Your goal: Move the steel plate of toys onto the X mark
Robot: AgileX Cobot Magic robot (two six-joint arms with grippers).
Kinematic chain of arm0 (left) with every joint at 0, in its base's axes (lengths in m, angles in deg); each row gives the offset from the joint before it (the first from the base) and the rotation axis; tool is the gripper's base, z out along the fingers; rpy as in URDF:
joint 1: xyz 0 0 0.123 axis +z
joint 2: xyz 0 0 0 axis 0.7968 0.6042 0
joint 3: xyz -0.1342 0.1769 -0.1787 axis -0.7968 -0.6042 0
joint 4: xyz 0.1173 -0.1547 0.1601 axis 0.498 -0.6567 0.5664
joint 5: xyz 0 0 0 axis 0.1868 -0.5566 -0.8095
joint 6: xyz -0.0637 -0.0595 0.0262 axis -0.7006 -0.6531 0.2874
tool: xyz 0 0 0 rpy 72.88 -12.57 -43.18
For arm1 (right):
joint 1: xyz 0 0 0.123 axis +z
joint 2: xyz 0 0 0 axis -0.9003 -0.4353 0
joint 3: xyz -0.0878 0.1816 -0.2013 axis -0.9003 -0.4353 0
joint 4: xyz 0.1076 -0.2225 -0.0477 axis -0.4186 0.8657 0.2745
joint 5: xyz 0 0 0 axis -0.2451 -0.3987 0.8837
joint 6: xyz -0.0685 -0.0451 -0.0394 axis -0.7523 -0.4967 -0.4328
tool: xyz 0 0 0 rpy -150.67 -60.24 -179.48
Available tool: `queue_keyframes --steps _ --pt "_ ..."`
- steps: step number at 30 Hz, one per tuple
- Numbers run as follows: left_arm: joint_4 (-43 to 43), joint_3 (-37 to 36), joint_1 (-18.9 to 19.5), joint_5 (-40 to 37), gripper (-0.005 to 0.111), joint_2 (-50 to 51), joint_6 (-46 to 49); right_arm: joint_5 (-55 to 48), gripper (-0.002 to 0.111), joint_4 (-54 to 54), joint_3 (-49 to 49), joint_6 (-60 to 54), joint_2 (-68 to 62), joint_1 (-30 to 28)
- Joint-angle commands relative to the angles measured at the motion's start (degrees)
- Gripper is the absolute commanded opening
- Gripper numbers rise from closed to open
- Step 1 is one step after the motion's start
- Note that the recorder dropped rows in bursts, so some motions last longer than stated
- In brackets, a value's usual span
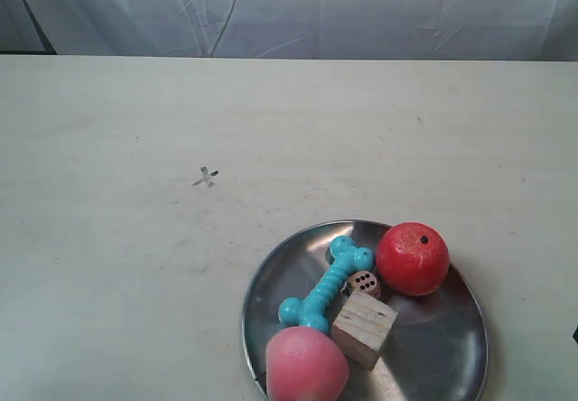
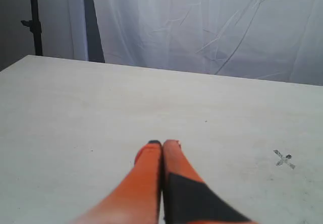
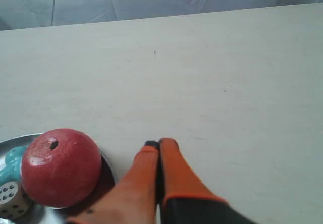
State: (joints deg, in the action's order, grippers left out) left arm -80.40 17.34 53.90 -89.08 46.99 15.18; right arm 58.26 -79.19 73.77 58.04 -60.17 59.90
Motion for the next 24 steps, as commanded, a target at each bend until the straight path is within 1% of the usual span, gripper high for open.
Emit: queue_keyframes --steps 1,4,6,10,13,15,17,19,22,24 --pt "0.43 -0.24 0.23 4.06 0.000 -0.38 0.02 1.42 -0.001 2.12 -0.11 -0.09 0.20 -0.34" --pt "-2.51 -0.24 0.23 10.47 0.000 -0.38 0.02 3.18 -0.001 8.10 -0.11 -0.58 0.20 -0.34" --pt "-2.79 -0.24 0.23 15.48 0.000 -0.38 0.02 3.46 -0.001 10.79 -0.11 -0.58 0.20 -0.34" --pt "-2.37 -0.24 0.23 26.27 0.000 -0.38 0.02 3.46 -0.001 11.64 -0.11 -0.58 0.20 -0.34" --pt "-2.37 -0.24 0.23 30.99 0.000 -0.38 -0.10 4.38 -0.001 13.19 -0.11 -1.18 0.20 -0.34" --pt "-2.88 -0.24 0.23 32.40 0.000 -0.38 -0.10 7.83 -0.001 15.27 -0.11 -1.08 0.20 -0.34" --pt "-5.34 -0.24 0.23 32.38 0.000 -0.38 -0.10 14.16 -0.001 12.76 -0.11 -0.39 0.20 -0.34" --pt "-10.09 -0.24 0.23 31.60 0.000 -0.38 -0.23 20.50 -0.001 8.33 -0.11 -0.29 0.20 -0.34" --pt "-20.71 -0.24 0.23 27.61 0.000 -0.38 -3.25 29.97 -0.001 -0.04 -0.11 0.79 0.20 -0.34" --pt "-25.30 -0.06 0.23 24.56 0.000 -0.38 -5.14 36.64 -0.001 -10.08 -0.11 7.91 0.20 -0.34"
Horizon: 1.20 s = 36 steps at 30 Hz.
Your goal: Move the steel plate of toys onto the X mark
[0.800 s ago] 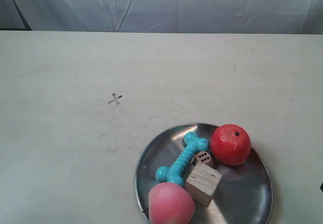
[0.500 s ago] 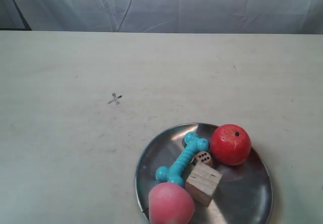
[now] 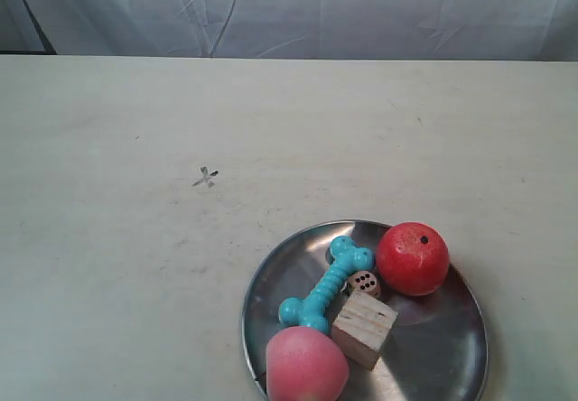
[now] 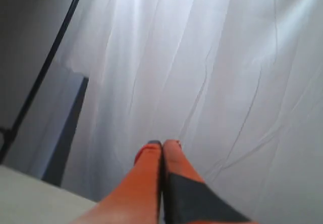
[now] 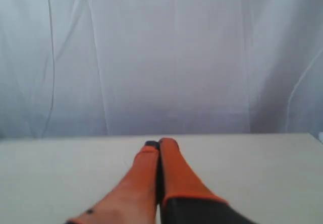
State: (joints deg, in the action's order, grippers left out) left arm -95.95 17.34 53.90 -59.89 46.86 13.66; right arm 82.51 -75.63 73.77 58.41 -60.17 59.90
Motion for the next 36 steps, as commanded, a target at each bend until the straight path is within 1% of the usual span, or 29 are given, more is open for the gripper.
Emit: queue_keyframes --steps 1,3,4,6,7,9,12,15,17,20,21,22,24,26,27,30,34,36 --pt "-10.00 0.63 0.23 -6.58 0.000 -0.25 -3.70 13.74 -0.001 -18.01 -0.11 12.80 0.24 -0.34" --pt "-9.98 2.60 0.23 -10.65 0.000 -0.25 -3.70 14.76 -0.001 -25.69 -0.11 26.28 0.24 -0.34" --pt "-9.98 3.79 0.23 -13.02 0.000 -0.25 -3.70 14.79 -0.001 -26.80 -0.11 28.86 0.24 -0.34" --pt "-10.34 6.29 0.23 -17.07 0.000 -0.02 -3.70 13.53 -0.001 -27.35 -0.11 29.01 0.24 -0.34" --pt "-10.43 8.21 0.23 -19.31 0.000 1.30 -3.70 10.96 -0.001 -27.35 -0.11 29.25 0.24 -0.21" --pt "-10.78 10.96 0.23 -20.68 0.000 5.00 -3.70 3.67 -0.001 -27.35 1.67 29.25 -0.10 -0.21" --pt "-10.64 17.40 -0.01 -21.28 0.000 14.09 -2.98 -5.63 -0.001 -25.54 7.49 26.96 -3.47 -0.21" --pt "-9.39 25.92 -1.26 -28.22 0.000 27.18 3.37 -10.36 -0.001 -18.77 15.67 25.08 -9.23 -0.21" --pt "-11.15 33.29 -2.41 -37.18 0.000 37.58 10.24 -17.21 -0.001 -13.65 21.71 25.08 -14.51 -0.21" --pt "-17.16 43.92 -2.93 -53.28 0.000 52.87 23.75 -35.11 -0.001 -4.12 31.88 25.21 -25.82 -0.21" --pt "-19.26 47.48 -2.93 -57.78 0.000 57.96 27.49 -42.88 -0.001 -0.87 35.95 25.32 -29.65 -0.21" --pt "-21.42 50.70 -2.93 -61.21 0.000 62.64 30.26 -47.47 -0.001 2.04 38.48 25.32 -33.27 -0.21" --pt "-25.34 55.83 -2.93 -65.43 0.000 69.95 33.62 -56.99 -0.001 6.51 44.08 25.32 -39.22 -0.21" --pt "-28.42 60.30 -2.93 -69.17 0.000 76.20 37.14 -63.47 -0.001 8.35 47.97 24.56 -43.14 -0.21" --pt "-29.71 62.00 -2.93 -71.34 0.000 79.22 38.72 -66.54 -0.001 8.85 49.60 23.57 -45.57 -0.21" --pt "-31.71 64.25 -2.93 -75.93 0.000 86.88 41.44 -69.98 -0.001 8.09 50.35 20.93 -49.43 -0.21" --pt "-32.24 64.40 -2.93 -79.70 0.000 93.58 42.67 -70.51 -0.001 4.19 48.89 18.69 -52.99 -0.21" --pt "-33.71 64.40 -2.93 -82.50 0.000 95.93 42.79 -70.19 -0.001 -0.82 47.11 15.52 -53.95 -0.21"
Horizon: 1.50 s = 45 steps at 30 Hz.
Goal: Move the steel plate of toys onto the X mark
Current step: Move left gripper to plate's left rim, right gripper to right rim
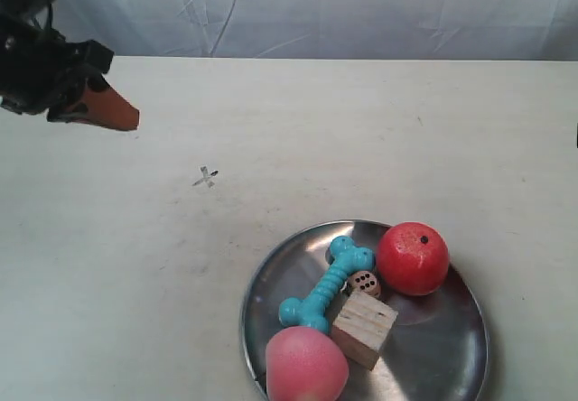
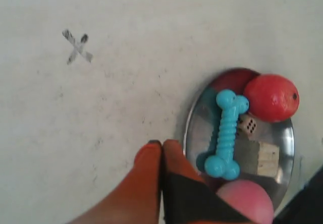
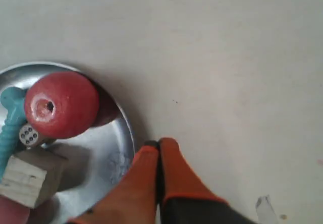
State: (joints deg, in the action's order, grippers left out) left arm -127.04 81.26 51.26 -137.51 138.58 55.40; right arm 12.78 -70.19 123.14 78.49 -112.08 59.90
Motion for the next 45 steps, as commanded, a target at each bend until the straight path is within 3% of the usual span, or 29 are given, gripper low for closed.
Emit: queue_keyframes --steps 1,5,11,15,18,22,24,27,33,45 --pt "-3.82 0.36 -0.68 -5.79 0.000 5.18 1.62 -0.11 -0.001 -8.56 -3.29 -6.32 -2.34 -0.21" --pt "-4.99 0.05 -4.37 -5.89 0.000 7.77 3.32 3.31 0.011 -17.55 -10.31 -9.95 -2.58 -0.21" --pt "-3.68 0.05 -12.49 -4.00 0.000 11.16 5.94 7.41 0.030 -20.76 -19.34 -9.95 -2.58 -0.21" --pt "-3.64 0.05 -14.76 -2.67 0.000 14.69 5.94 7.93 0.036 -22.21 -22.07 -11.07 -2.58 -0.21" --pt "-3.51 0.05 -15.70 -3.07 0.009 16.91 6.18 7.93 0.042 -22.60 -23.40 -12.17 -2.58 -0.21" --pt "-2.66 0.05 -16.20 -2.00 0.032 18.54 6.30 8.64 0.051 -23.42 -24.89 -12.45 -2.58 -0.21" --pt "-3.16 0.05 -16.30 -0.80 0.043 18.88 6.30 9.93 0.051 -23.91 -25.42 -12.45 -2.58 -0.21" --pt "-4.45 0.05 -16.30 0.63 0.050 19.02 6.30 12.11 0.051 -25.59 -26.55 -12.45 -2.58 -0.21" --pt "-5.66 0.05 -16.95 3.53 0.050 20.79 6.30 16.34 0.051 -27.96 -30.29 -12.52 -2.58 -0.21" --pt "-4.10 3.78 -23.12 6.06 0.050 25.32 6.19 21.45 0.051 -36.45 -35.57 -15.04 -2.58 -0.21"
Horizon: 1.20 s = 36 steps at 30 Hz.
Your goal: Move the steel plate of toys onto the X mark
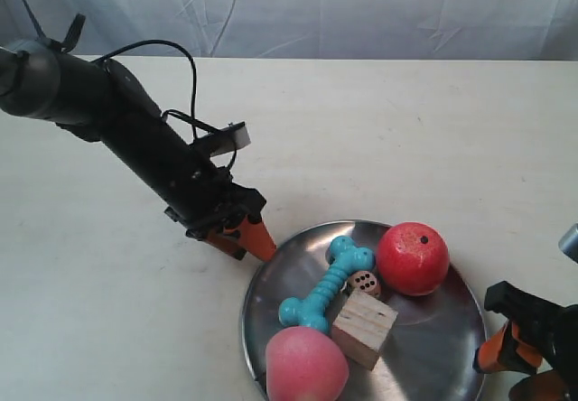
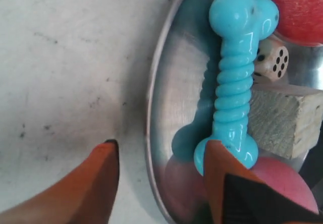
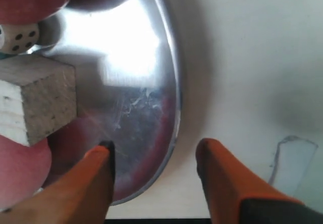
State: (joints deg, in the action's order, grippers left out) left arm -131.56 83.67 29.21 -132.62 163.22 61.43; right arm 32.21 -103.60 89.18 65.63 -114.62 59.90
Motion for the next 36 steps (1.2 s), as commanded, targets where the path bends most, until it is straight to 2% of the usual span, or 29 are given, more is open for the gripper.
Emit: queue_keyframes --steps 1,11,17,21,27,33,36 --pt "0.41 1.67 -1.23 1.29 0.050 0.94 0.16 2.58 0.051 -3.17 -2.06 -2.19 -0.05 -0.21" --pt "3.50 2.20 -2.22 2.92 0.050 2.29 0.16 3.90 0.051 -3.84 -2.93 -2.31 -0.05 -0.21" --pt "3.89 2.20 -2.22 2.92 0.050 2.29 0.06 8.68 0.051 -6.69 -6.78 -2.68 -0.05 -0.21" --pt "4.19 2.20 -2.22 2.92 0.050 3.34 0.06 10.23 0.051 -10.36 -6.81 -6.07 -0.05 -0.21" --pt "4.16 2.20 -2.35 2.92 0.050 3.33 -0.25 11.99 0.051 -10.23 -6.81 -7.01 -0.05 -0.21" --pt "4.38 2.20 -6.19 4.74 0.050 3.33 -0.35 12.12 0.051 -10.33 -6.81 -7.25 -0.05 -0.21" --pt "5.68 2.20 -6.86 5.14 0.050 3.33 -2.57 11.85 0.051 -11.00 -7.36 -7.37 -0.05 -0.21"
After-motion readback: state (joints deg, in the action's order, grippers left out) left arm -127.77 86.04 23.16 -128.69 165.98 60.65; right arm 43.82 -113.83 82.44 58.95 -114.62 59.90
